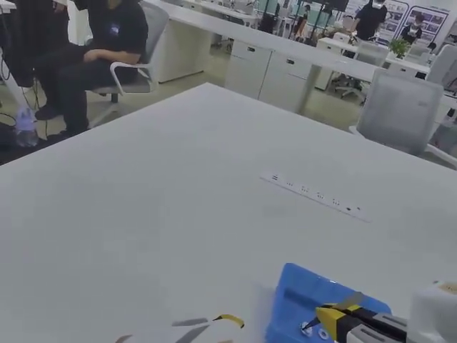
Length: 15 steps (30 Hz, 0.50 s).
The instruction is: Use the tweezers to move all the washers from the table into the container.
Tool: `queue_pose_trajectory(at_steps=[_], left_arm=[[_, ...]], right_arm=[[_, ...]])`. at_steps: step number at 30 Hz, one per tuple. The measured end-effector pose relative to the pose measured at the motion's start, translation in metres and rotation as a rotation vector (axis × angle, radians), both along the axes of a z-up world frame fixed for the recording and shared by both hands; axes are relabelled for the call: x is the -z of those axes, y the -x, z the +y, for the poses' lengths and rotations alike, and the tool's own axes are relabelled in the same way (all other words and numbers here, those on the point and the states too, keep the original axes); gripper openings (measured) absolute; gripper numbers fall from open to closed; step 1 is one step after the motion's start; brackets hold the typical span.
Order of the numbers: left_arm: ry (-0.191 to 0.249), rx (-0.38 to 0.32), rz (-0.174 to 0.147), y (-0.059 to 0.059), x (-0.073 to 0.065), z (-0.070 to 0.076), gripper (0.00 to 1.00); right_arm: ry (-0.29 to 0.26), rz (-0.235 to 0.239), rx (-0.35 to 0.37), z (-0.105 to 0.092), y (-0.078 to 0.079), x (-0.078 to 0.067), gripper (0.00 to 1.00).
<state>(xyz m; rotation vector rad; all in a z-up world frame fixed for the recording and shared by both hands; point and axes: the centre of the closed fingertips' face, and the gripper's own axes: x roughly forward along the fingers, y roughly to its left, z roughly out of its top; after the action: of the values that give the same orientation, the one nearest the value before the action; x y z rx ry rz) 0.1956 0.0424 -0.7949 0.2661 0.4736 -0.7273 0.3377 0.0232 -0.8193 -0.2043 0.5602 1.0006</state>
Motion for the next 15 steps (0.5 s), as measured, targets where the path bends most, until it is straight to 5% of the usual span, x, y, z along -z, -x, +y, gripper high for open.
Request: queue_pose_trajectory(at_steps=[15], left_arm=[[0.007,0.001,0.0,0.002,-0.002,-0.001,0.82]], right_arm=[[0.025,0.009,-0.065,0.023,-0.002,0.004,0.03]])
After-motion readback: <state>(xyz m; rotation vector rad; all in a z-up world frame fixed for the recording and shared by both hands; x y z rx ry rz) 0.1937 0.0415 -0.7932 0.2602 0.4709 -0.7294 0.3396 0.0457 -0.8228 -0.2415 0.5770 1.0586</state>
